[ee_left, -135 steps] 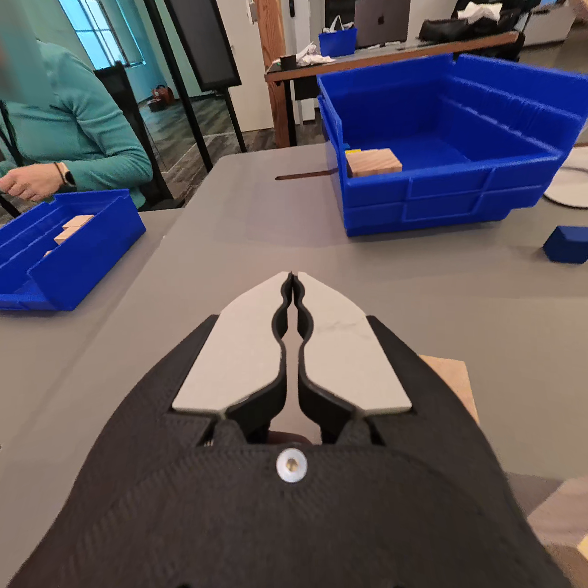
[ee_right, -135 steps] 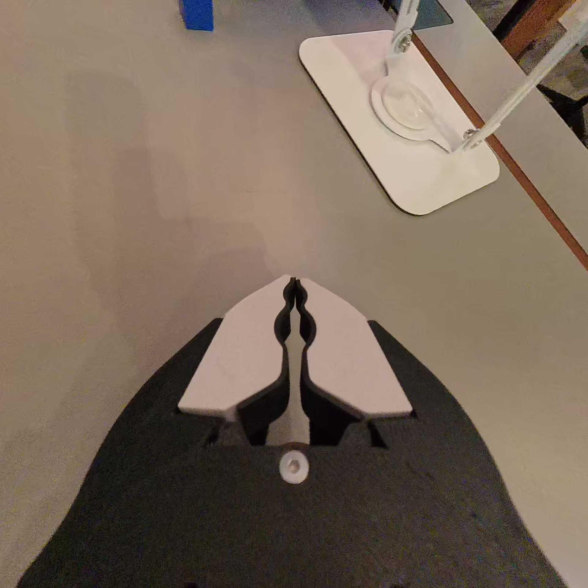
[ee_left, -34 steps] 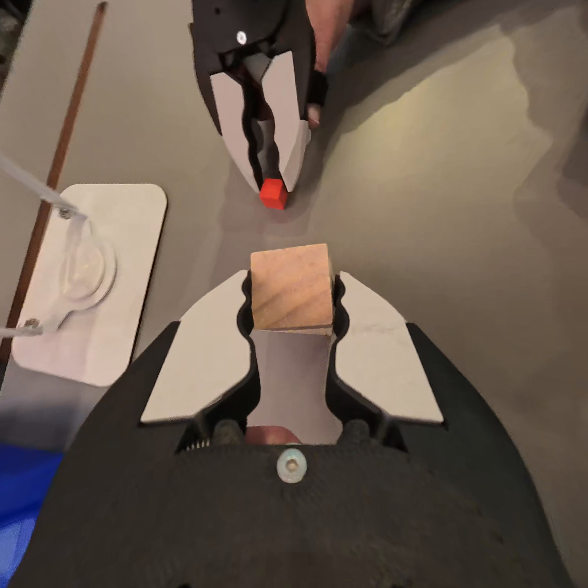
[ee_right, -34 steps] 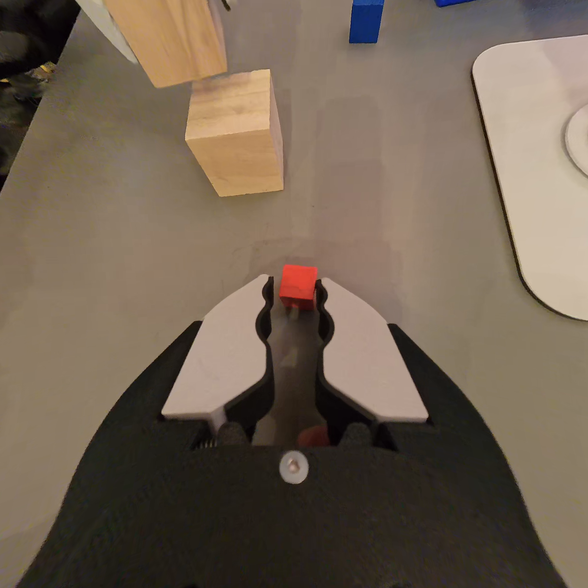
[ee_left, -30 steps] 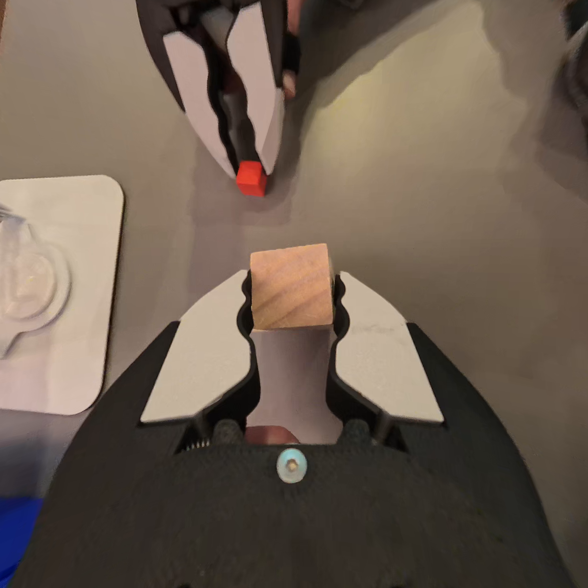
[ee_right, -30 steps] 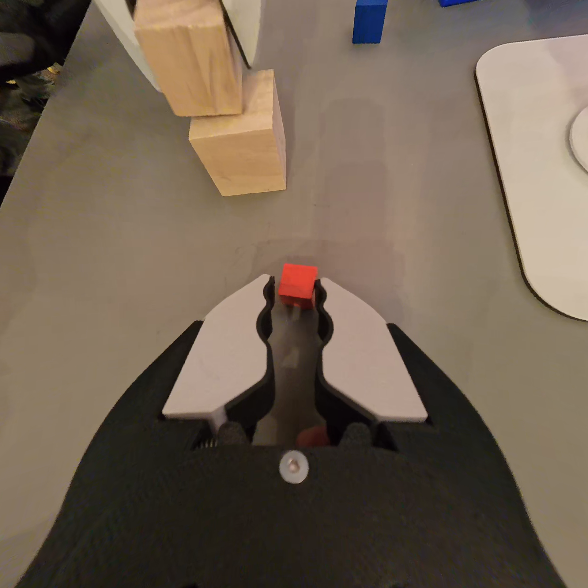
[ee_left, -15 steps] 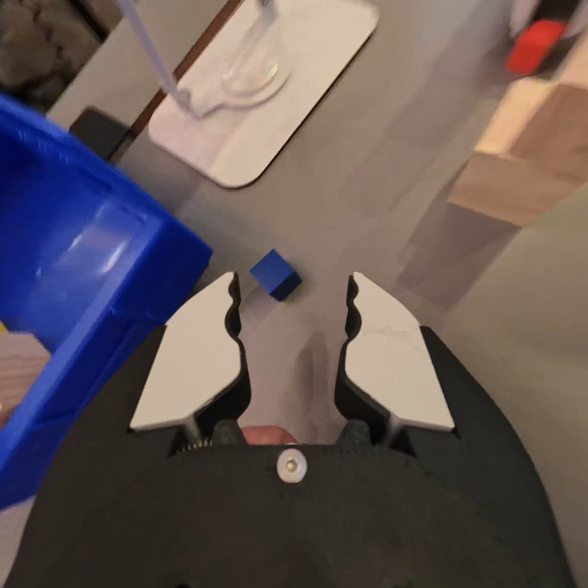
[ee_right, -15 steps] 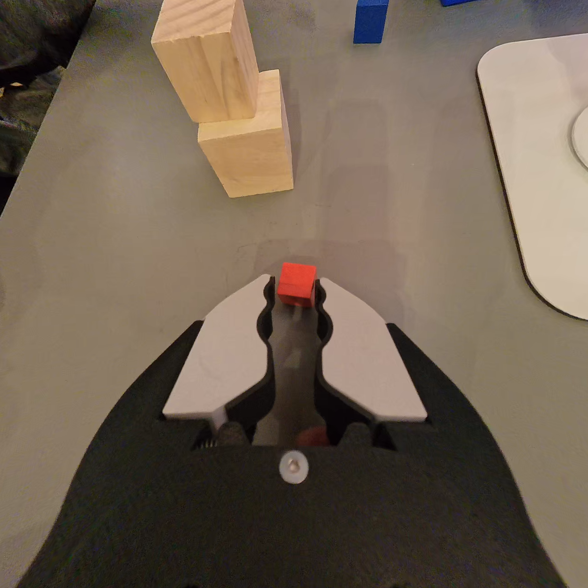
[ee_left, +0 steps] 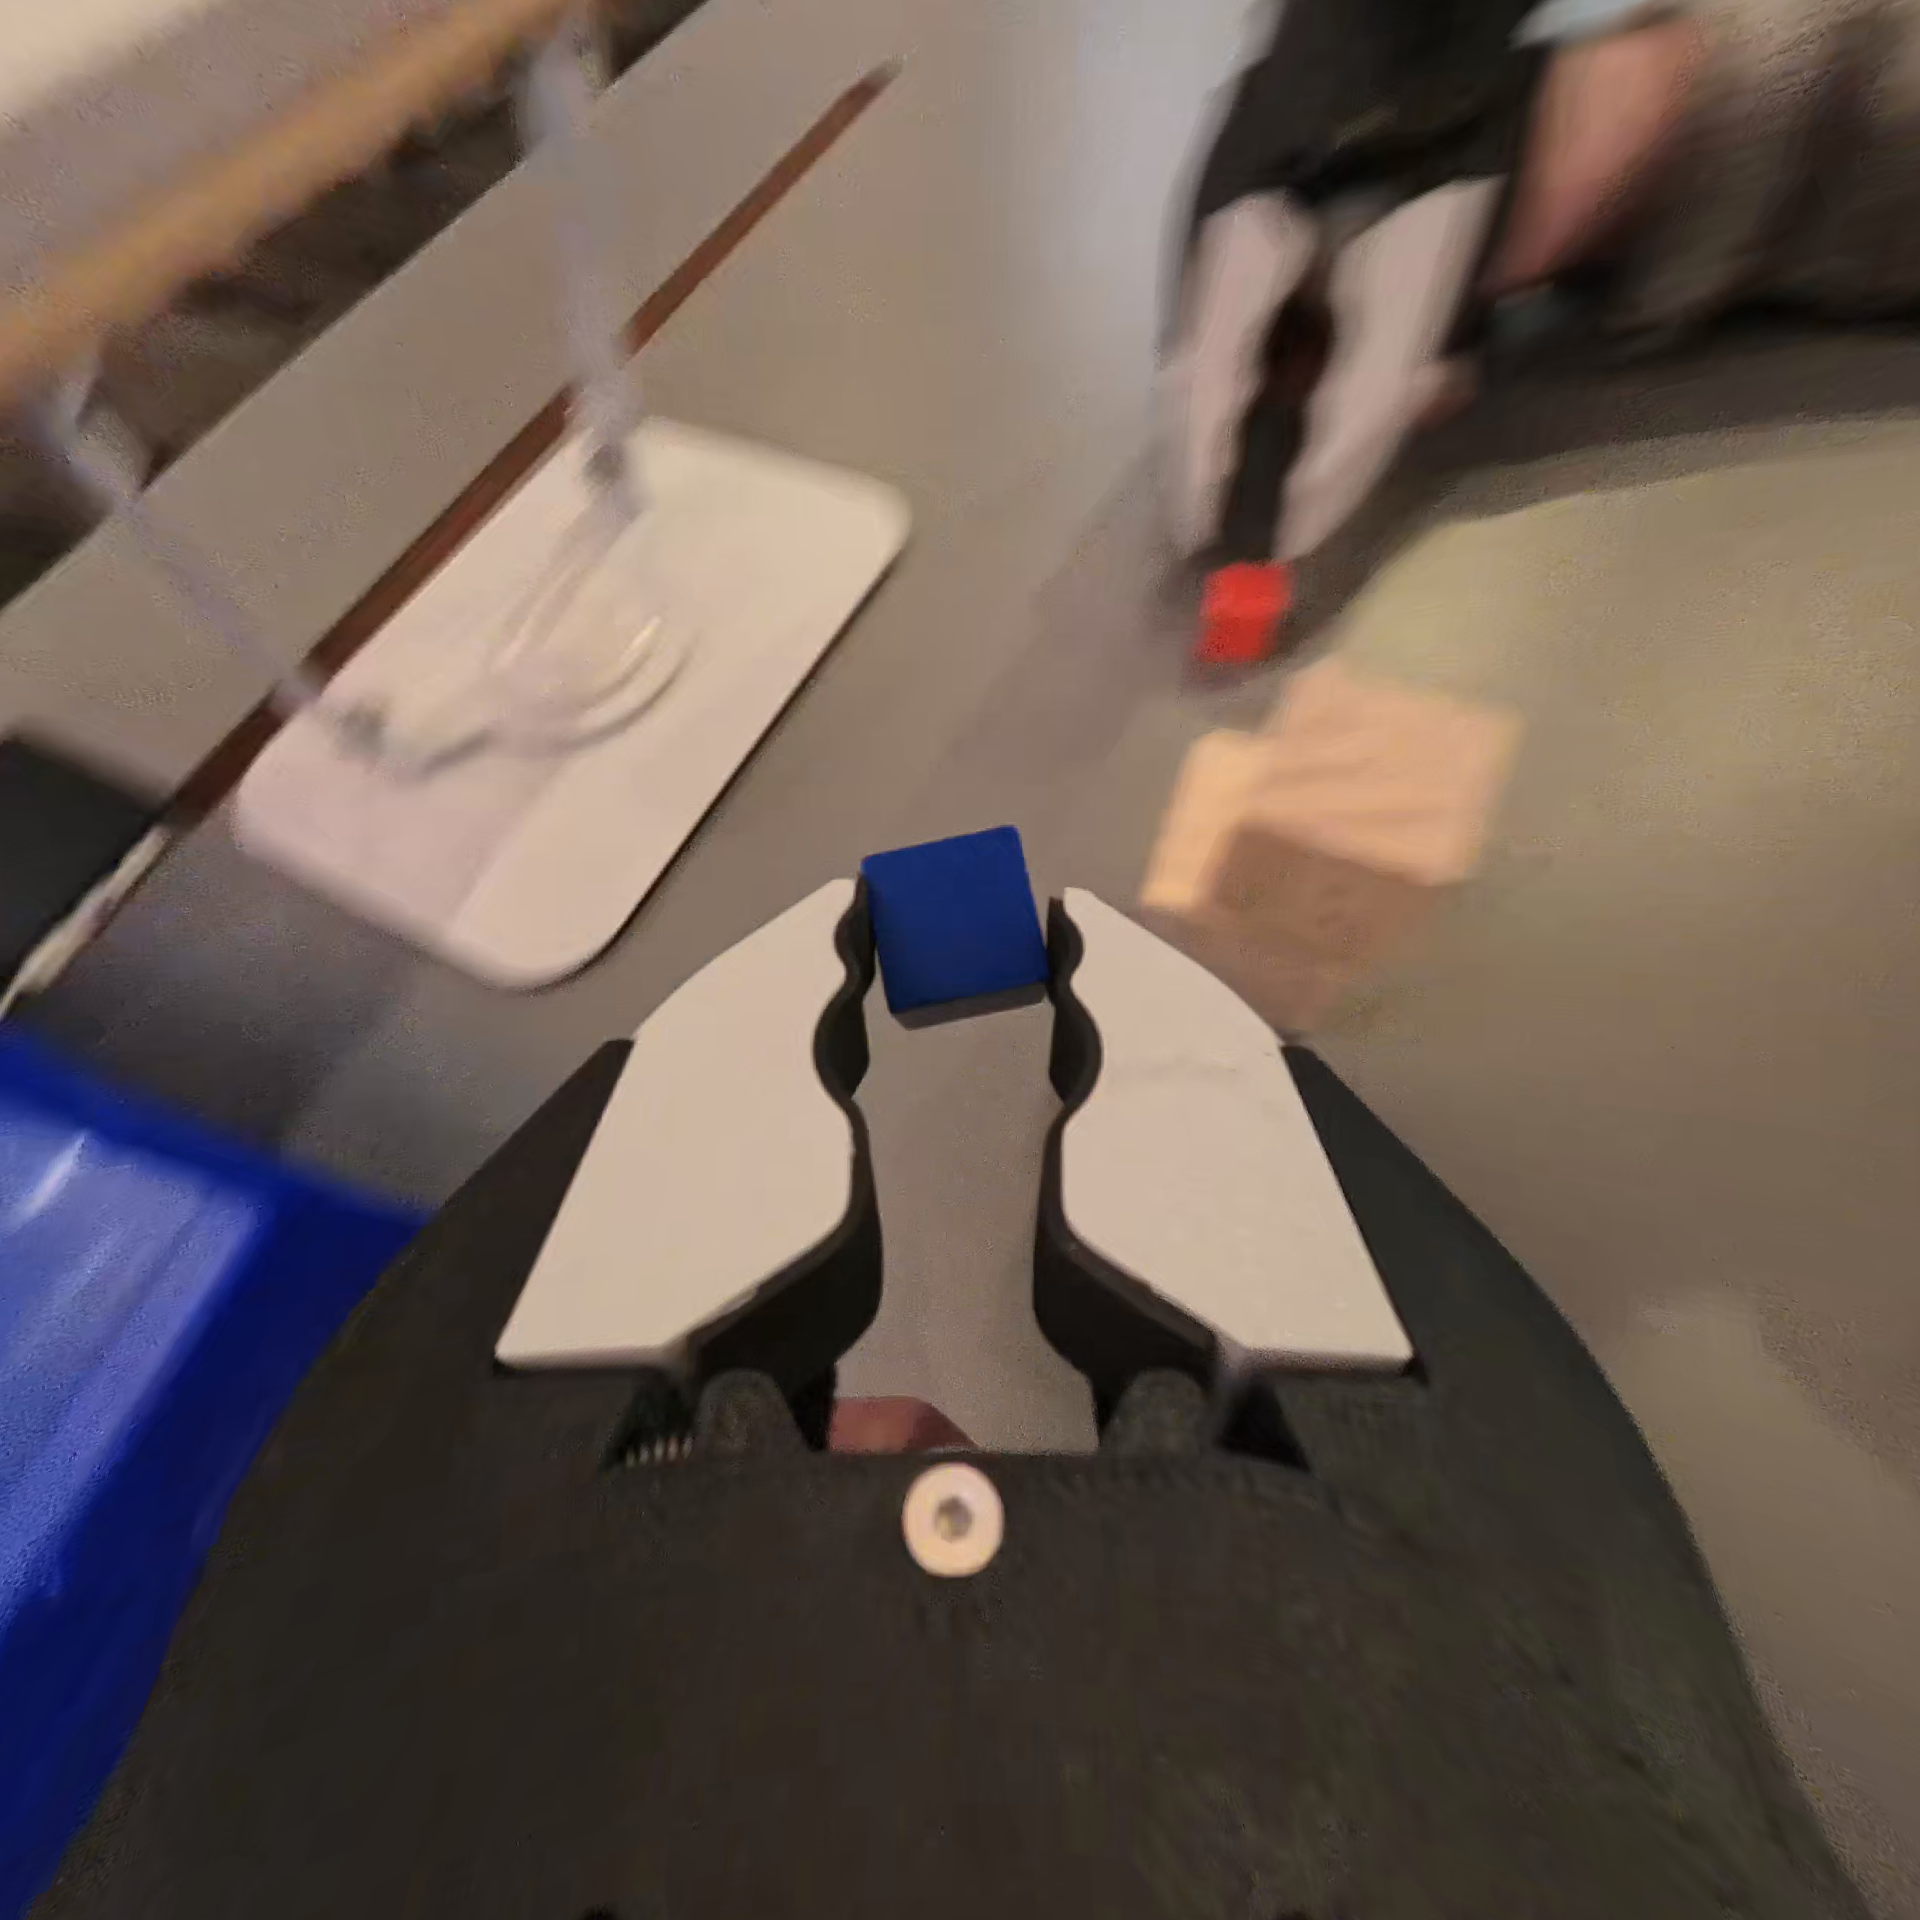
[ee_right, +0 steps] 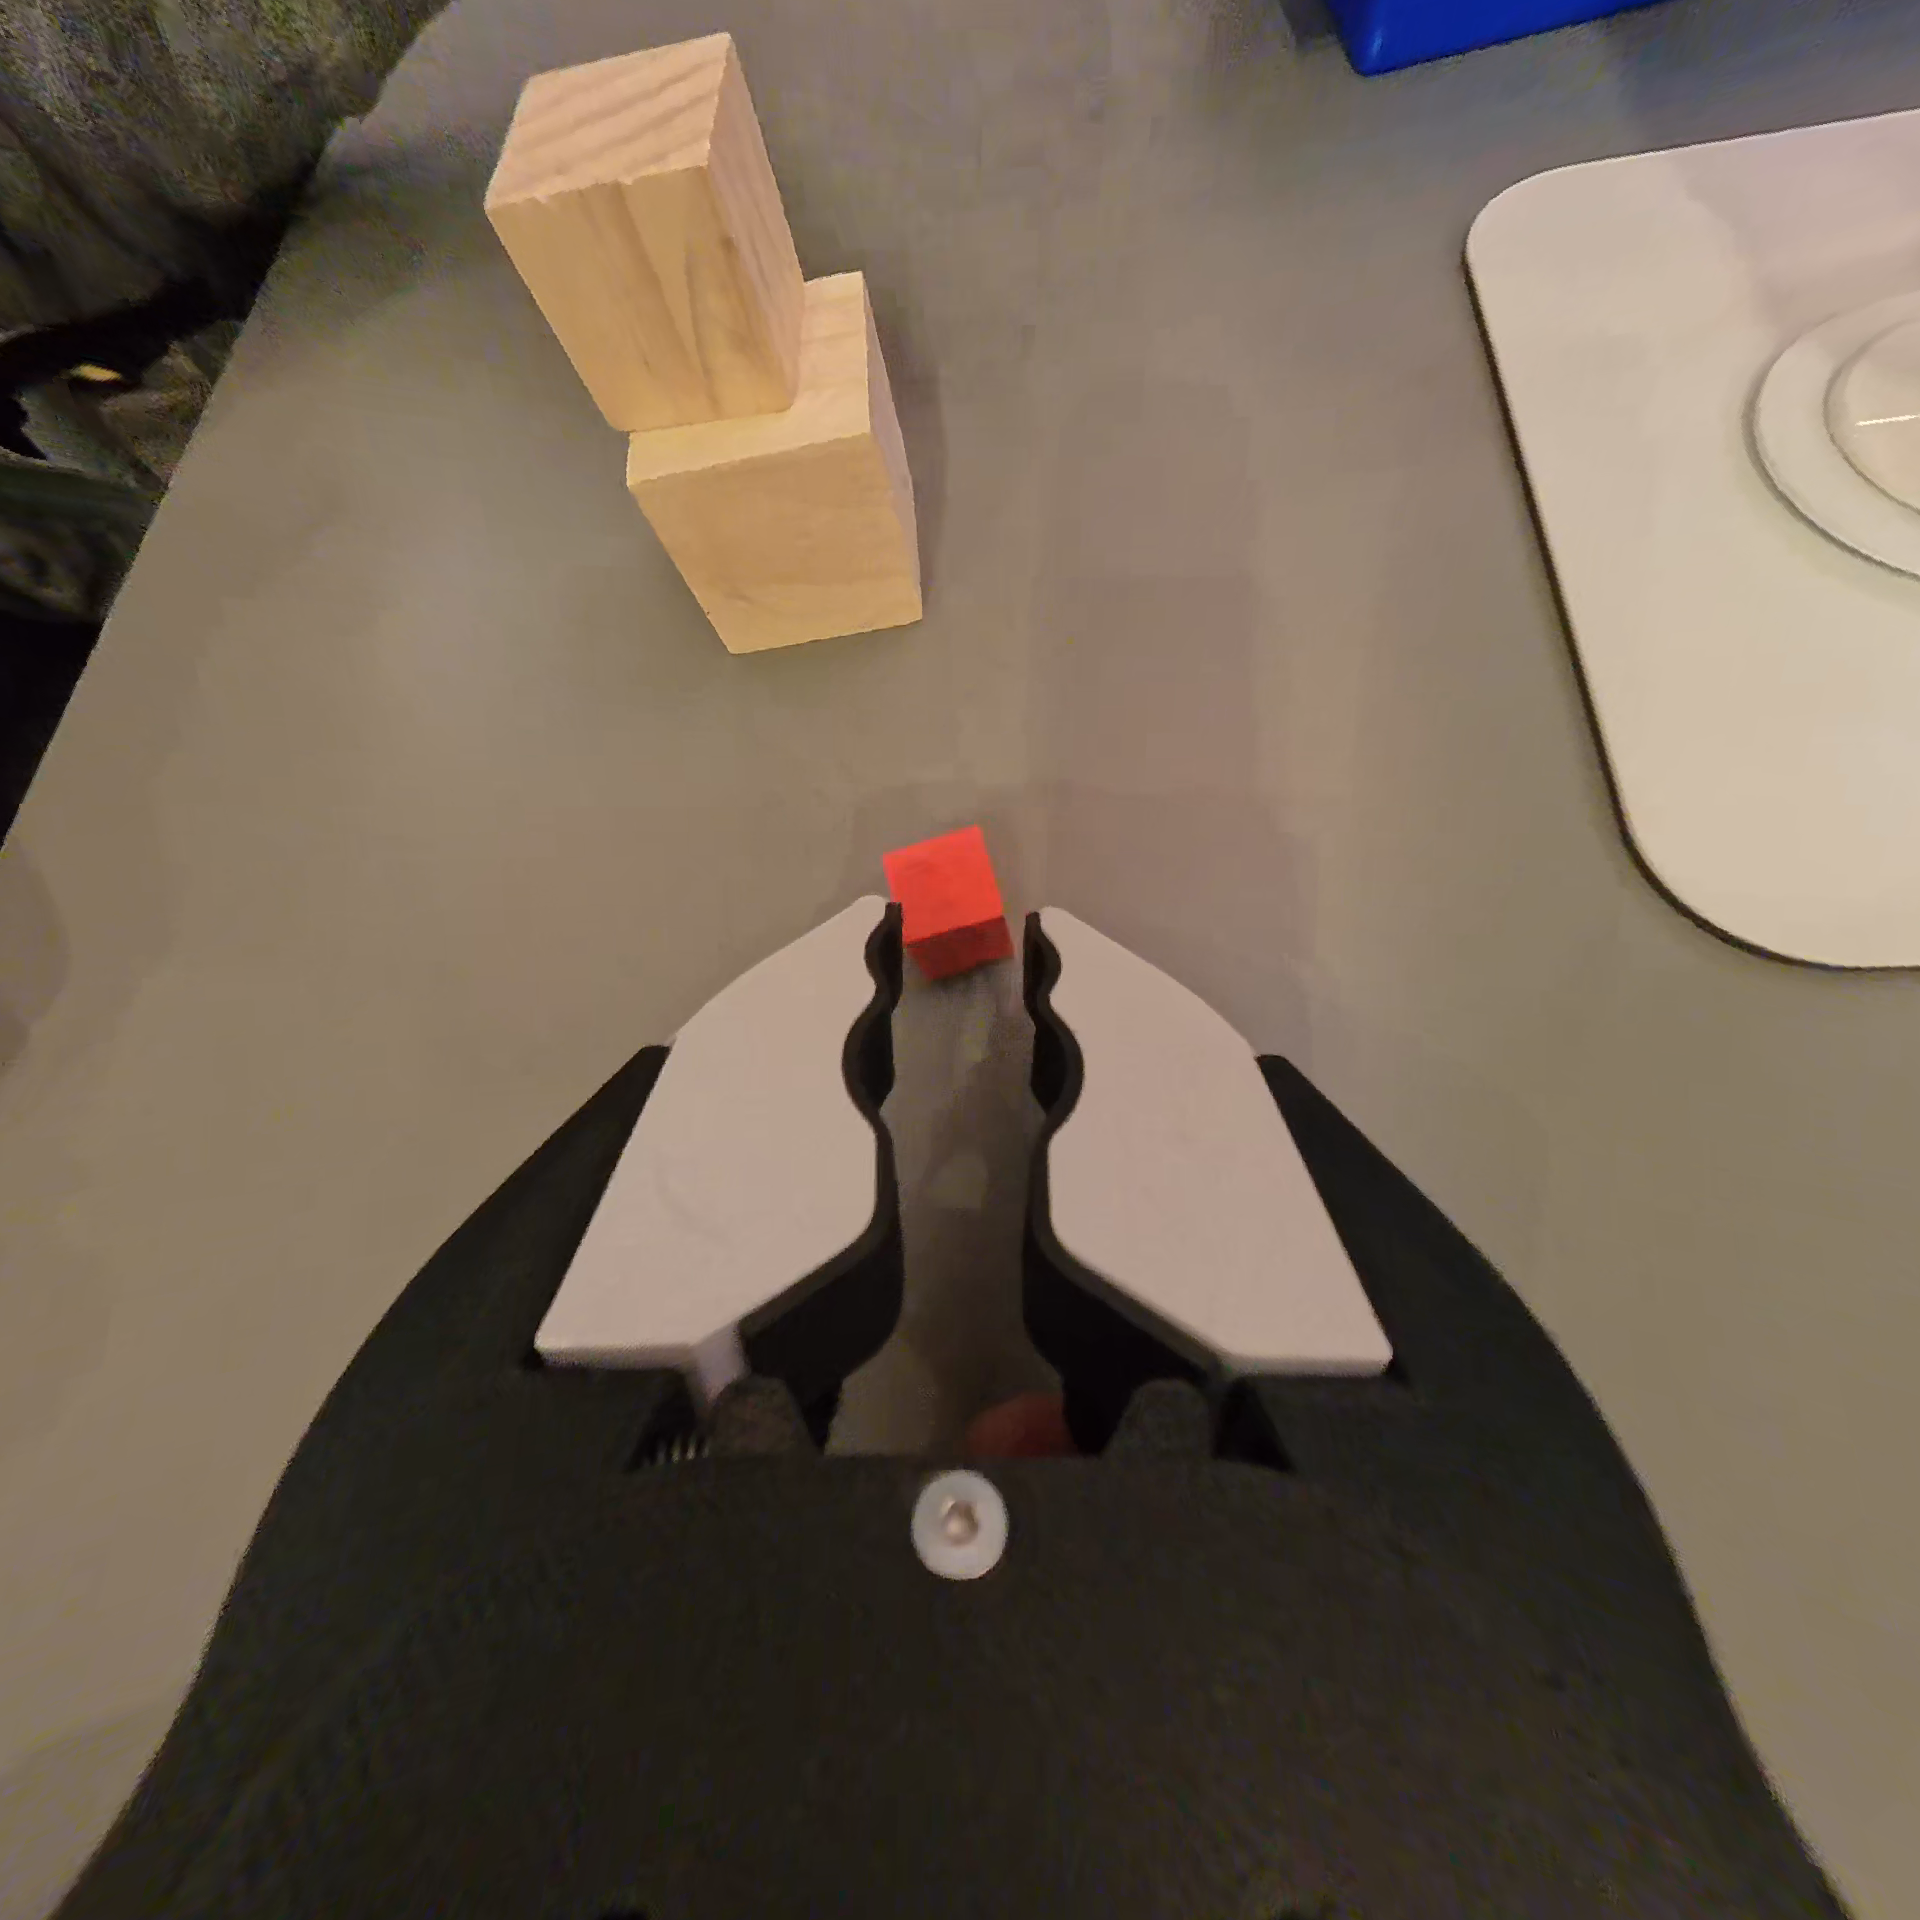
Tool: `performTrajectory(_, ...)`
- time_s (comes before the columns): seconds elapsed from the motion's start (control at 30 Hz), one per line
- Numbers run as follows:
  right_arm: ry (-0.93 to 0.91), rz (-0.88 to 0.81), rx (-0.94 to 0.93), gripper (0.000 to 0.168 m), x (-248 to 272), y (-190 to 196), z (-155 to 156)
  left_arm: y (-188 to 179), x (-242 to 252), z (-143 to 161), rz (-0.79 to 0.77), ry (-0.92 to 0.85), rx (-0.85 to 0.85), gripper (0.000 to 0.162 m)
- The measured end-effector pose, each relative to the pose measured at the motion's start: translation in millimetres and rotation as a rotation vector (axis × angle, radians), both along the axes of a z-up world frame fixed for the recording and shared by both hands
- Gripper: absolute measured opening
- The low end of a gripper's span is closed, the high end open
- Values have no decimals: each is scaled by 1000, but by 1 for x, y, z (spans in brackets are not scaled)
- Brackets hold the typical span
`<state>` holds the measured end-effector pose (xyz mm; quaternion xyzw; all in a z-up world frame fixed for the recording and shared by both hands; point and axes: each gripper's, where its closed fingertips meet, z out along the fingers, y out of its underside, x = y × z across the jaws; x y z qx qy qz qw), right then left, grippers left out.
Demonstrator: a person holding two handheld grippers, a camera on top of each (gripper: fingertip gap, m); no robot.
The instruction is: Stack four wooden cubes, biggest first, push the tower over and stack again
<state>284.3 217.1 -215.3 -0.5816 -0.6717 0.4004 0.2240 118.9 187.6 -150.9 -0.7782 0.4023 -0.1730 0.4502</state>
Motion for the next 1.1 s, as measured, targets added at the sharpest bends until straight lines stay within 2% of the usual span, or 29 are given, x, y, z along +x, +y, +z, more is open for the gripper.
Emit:
performTrajectory(0.13, 7, -4, -10, 22, 2, 2, 1, -39, 62, 35, -329, 37, 19, 31)
performTrajectory(0.23, -2, 5, 4, 24, 2, 0, -1, -49, 79, 21, -425, 147, -47, 31)
performTrajectory(0.33, -5, 10, 8, 31, 2, 0, -1, -46, 82, -3, -432, 192, -119, 31)
performTrajectory(0.37, -5, 12, 10, 33, 2, -1, -1, -41, 83, -1, -411, 167, -90, 37)
performTrajectory(0.43, -5, 22, 16, 35, 2, -2, -2, -38, 77, 3, -365, 141, -74, 65)
performTrajectory(0.47, -7, 24, 19, 37, 2, -2, -2, -34, 72, 8, -326, 127, -41, 69)
performTrajectory(0.53, -12, 23, 27, 44, -1, -2, -3, -38, 60, 14, -285, 89, -14, 69)
performTrajectory(0.63, -34, 44, 36, 50, -5, -3, -7, -44, 35, 5, -207, 86, -9, 69)
performTrajectory(0.7, -55, 66, 40, 47, -8, -6, -10, -47, 20, -10, -159, 78, -29, 68)
performTrajectory(0.73, -62, 79, 43, 42, -9, -7, -11, -48, 14, -20, -133, 75, -48, 68)
performTrajectory(0.8, -67, 88, 62, 22, -12, -8, -12, -51, 5, -41, -100, 79, -86, 66)
performTrajectory(0.83, -59, 90, 72, 21, -14, -8, -11, -53, 2, -51, -91, 84, -97, 65)
performTrajectory(0.93, 33, 74, 31, 21, -25, -12, 18, -54, -4, -79, -61, 138, -94, 63)
performTrajectory(1.03, 150, 94, 22, 21, -43, -25, 71, -53, 0, -78, -75, 156, -65, 58)
performTrajectory(1.1, 169, 131, 66, 21, -56, -40, 94, -53, 0, -83, -79, 182, -88, 58)
